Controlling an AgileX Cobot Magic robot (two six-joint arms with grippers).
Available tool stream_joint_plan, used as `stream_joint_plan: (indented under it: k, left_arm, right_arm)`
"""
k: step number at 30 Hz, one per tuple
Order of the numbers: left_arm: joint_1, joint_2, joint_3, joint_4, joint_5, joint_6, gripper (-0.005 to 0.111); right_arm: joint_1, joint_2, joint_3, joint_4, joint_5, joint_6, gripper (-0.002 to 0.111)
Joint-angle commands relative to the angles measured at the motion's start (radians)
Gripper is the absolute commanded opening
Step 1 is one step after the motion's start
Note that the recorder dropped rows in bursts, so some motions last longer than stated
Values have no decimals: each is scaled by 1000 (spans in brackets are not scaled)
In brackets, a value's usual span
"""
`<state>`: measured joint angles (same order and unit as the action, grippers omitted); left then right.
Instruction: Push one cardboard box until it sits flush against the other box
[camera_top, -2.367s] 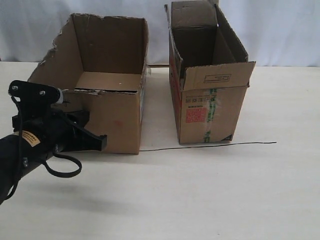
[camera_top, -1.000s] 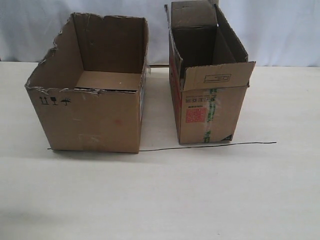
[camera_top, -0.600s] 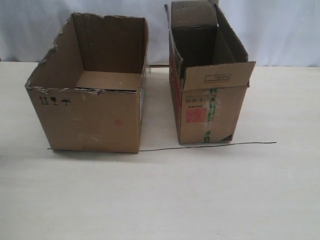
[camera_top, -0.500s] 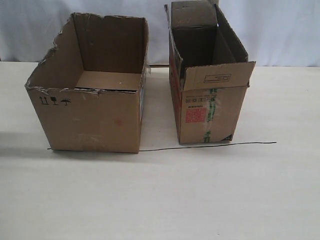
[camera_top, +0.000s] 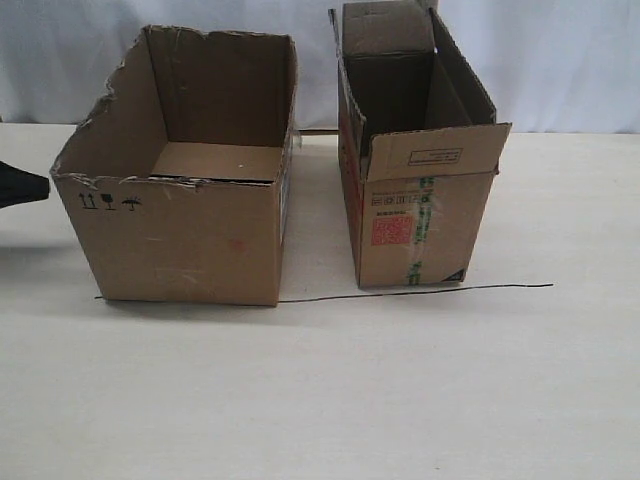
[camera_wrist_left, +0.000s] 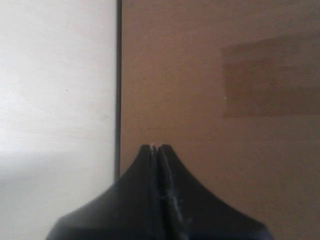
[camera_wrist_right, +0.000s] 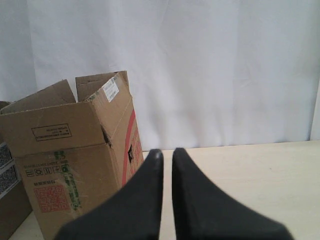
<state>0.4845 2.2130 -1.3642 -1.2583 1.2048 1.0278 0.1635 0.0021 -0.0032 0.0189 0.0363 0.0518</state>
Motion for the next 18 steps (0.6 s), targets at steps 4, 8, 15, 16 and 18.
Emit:
stream_joint_plan:
  k: [4, 8, 15, 16, 18]
  left_arm:
    - [-20, 49, -10, -135, 16, 50, 0]
    - [-56, 52, -16, -131, 16, 57, 0]
    - [-135, 52, -16, -171, 16, 71, 0]
    - [-143, 52, -16, -177, 16, 71, 0]
    - [-159, 52, -16, -179, 16, 71, 0]
  right_arm:
    - [0, -2, 3, 0, -5, -2, 5]
    - [0, -2, 3, 0, -5, -2, 5]
    - [0, -2, 3, 0, -5, -2, 5]
    - [0, -2, 3, 0, -5, -2, 5]
    - [0, -2, 3, 0, -5, -2, 5]
